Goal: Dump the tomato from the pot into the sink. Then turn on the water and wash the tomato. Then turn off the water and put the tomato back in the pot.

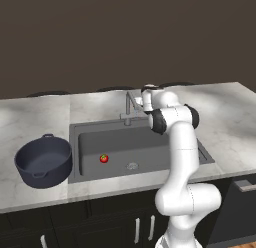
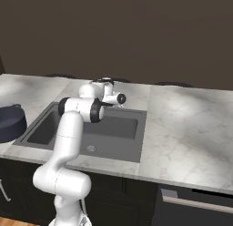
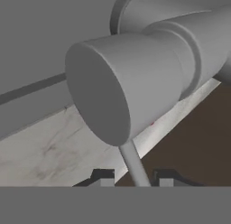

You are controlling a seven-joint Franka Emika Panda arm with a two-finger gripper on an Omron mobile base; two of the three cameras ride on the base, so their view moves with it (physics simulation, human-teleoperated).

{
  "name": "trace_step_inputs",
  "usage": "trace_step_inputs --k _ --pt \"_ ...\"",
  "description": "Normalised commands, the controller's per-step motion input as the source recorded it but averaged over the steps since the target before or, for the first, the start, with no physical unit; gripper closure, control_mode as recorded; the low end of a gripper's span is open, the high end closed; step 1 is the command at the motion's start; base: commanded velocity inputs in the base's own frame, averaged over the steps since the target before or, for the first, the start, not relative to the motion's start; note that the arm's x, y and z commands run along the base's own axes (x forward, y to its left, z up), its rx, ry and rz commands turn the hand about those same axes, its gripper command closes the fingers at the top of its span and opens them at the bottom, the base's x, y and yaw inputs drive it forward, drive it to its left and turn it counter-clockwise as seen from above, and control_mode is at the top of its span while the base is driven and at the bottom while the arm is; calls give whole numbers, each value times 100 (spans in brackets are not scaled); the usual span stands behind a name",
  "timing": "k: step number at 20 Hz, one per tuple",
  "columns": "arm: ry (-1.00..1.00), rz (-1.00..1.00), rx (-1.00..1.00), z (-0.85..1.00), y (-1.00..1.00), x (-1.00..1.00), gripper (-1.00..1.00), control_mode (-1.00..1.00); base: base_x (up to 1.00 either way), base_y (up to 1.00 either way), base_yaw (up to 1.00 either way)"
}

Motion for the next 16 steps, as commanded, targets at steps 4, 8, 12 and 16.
trace_step_inputs --k 4,8,12,16 --pt "2 -1 0 25 -1 4 -100 -100 0 0 0" --pt "3 -5 0 27 -25 0 -100 -100 0 0 0" --pt "1 -6 0 38 -43 0 -100 -100 0 0 0" --pt "0 -8 0 52 -56 0 -100 -100 0 0 0"
